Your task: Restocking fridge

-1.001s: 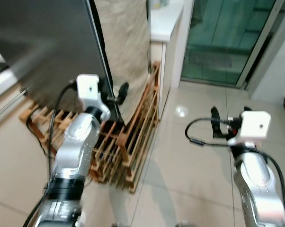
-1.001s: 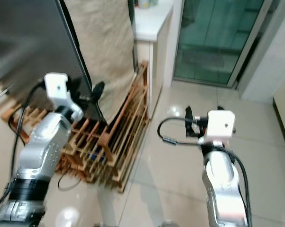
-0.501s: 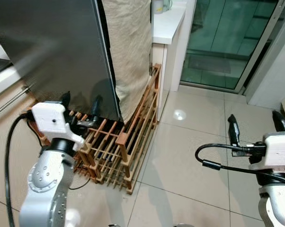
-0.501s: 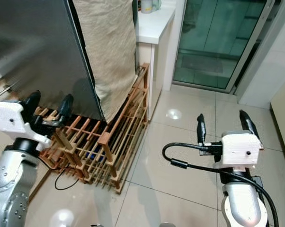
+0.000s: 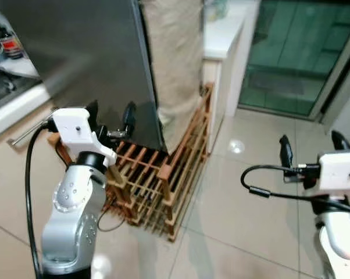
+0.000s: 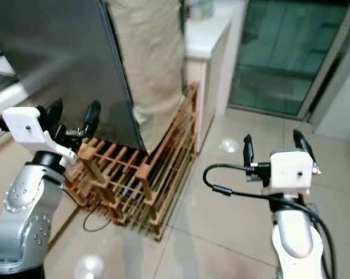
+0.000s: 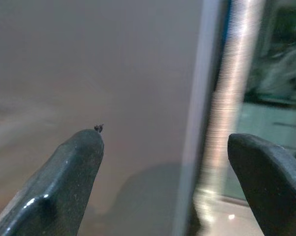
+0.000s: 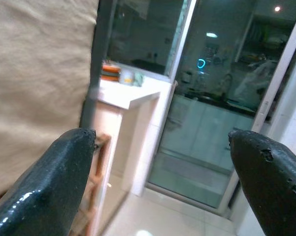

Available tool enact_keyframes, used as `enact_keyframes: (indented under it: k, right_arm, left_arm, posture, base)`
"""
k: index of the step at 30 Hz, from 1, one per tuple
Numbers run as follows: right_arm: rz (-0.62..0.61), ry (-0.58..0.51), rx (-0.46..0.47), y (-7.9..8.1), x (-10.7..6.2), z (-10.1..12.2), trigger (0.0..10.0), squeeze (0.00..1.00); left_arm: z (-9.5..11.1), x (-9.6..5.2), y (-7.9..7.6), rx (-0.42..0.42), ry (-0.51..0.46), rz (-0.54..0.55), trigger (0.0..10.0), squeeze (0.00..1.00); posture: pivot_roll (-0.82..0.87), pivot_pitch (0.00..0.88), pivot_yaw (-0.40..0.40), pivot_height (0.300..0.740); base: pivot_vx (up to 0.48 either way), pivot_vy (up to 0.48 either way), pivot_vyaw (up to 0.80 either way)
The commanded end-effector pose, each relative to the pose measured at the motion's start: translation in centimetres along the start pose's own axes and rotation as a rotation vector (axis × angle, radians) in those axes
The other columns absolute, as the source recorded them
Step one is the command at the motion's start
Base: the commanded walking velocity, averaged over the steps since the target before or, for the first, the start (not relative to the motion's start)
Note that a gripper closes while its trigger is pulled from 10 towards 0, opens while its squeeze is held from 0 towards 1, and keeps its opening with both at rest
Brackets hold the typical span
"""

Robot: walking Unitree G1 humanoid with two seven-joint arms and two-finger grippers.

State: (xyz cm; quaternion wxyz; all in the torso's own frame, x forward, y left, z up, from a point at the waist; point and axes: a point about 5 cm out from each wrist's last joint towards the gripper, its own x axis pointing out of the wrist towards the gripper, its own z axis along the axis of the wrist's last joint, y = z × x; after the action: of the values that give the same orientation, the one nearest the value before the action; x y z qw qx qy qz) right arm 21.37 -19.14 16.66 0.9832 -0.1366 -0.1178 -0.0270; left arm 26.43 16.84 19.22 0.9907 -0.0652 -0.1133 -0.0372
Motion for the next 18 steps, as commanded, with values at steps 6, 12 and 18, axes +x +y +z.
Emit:
enact_keyframes:
  k: [6,12,18]
  right_arm:
    - [-0.004,0.007,-0.018,-0.3,0.6,-0.3,10.0,0.0]
    - [0.013,0.006,0.001,0.0,1.3,-0.4,10.0,0.0]
    - [0.024,0.014,-0.002,0.5,1.6,-0.5,10.0,0.0]
  left_arm:
    - [0.5,1.8,-1.5,0.064,-0.013,-0.064,10.0,0.0]
    - [0.3,1.7,-1.8,0.012,0.026,-0.074,10.0,0.0]
    - [-0.2,1.4,-2.9,-0.016,0.058,-0.095,10.0,0.0]
  posture:
    - [-0.19,0.0,0.081,0.74]
    - [-0.19,0.0,0.085,0.74]
    - [-0.19,0.0,0.086,0.74]
  base:
    - [0.212,0.0,0.0]
    - [0.0,0.0,0.0]
    - [0.0,0.0,-0.25]
